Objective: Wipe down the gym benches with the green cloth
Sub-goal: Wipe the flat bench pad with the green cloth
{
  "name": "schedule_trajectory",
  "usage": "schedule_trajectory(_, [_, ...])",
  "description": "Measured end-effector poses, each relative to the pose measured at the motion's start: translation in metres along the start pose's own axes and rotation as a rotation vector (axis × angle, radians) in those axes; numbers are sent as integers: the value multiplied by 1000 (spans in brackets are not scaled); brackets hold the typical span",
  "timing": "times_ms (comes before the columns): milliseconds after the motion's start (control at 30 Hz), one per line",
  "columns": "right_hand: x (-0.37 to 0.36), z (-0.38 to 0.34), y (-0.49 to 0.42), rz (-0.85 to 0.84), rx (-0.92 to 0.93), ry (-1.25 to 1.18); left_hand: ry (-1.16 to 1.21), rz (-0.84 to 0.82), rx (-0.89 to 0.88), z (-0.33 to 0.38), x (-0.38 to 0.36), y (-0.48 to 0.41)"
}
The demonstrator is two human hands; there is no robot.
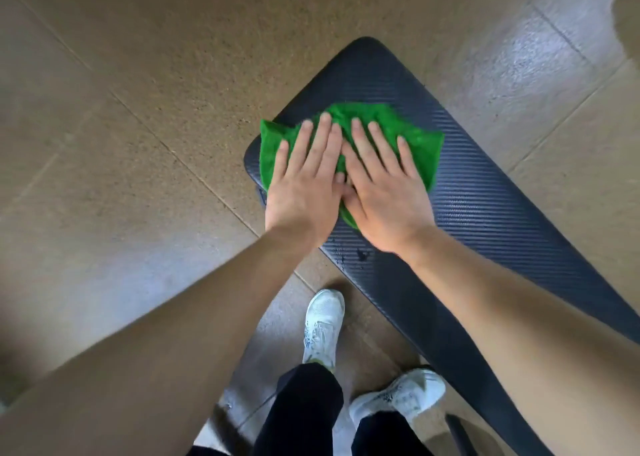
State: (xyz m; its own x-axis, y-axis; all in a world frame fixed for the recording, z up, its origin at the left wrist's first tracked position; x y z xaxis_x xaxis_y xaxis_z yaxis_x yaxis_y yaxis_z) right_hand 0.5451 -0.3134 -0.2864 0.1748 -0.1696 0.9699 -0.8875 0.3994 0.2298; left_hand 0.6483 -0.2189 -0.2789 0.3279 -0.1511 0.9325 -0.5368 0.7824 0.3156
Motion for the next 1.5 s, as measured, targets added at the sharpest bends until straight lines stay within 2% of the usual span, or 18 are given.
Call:
schedule_trajectory(133, [-17,-31,87,-116,77,-8,45,-136,-2,3,-26,96])
schedule_trajectory(233, [-13,-22,78,-158,184,32,15,-236,-14,-3,-21,90])
schedule_trajectory(333, [-2,5,16,-118,179,56,-13,-134,2,-8,-3,32])
schedule_trajectory(400, [5,17,-23,-61,44,23,38,-40,19,-8,10,-14])
schedule_trajectory(500, [4,6,-40,13,-127,-45,26,0,-10,-6,16,-43])
schedule_trajectory(767, [-23,-66,68,0,-73,-125,37,89,-63,-22,-14,73])
schedule_trajectory(1000, [-38,-71,150,16,-60,-121,33,78,-141,12,-28,136])
schedule_trajectory(1067, [-38,-67,169,77,-35,-146,60,-9,-119,26,-27,155])
schedule_trajectory(1167, [-35,-66,196,92,43,-188,-51,-377,-114,45,-17,179])
schedule_trajectory(1233, [-21,-68,214,7,123,-232,-61,-608,-138,51,-10,189])
schedule_trajectory(1267, [-12,-66,219,-78,116,-265,-19,-646,-115,51,-3,190])
schedule_trajectory(1333, [8,-55,222,-179,-16,-362,175,-592,31,47,10,181])
schedule_trajectory(1400, [27,-39,208,-144,-193,-509,382,-474,191,44,20,163])
schedule_trajectory(1467, [39,-17,185,-24,-332,-613,402,-213,220,43,31,138])
schedule_trajectory(1500, [41,-7,173,32,-351,-547,356,-24,187,42,35,126])
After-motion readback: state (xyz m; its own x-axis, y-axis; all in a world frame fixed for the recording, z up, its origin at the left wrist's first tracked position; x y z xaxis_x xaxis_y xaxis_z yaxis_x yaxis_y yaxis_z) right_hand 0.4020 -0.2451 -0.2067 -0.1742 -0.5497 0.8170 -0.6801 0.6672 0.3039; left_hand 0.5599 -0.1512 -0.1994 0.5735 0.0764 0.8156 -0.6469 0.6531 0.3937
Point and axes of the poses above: each hand's wrist, its own y-axis away from the middle knuckle, its own x-axis out of the back of the hand, z = x × y, the point moved 2 cm from there along -y, towards the middle knuckle, and after that the axes turned 3 degrees about y, right-handed, at the moved point
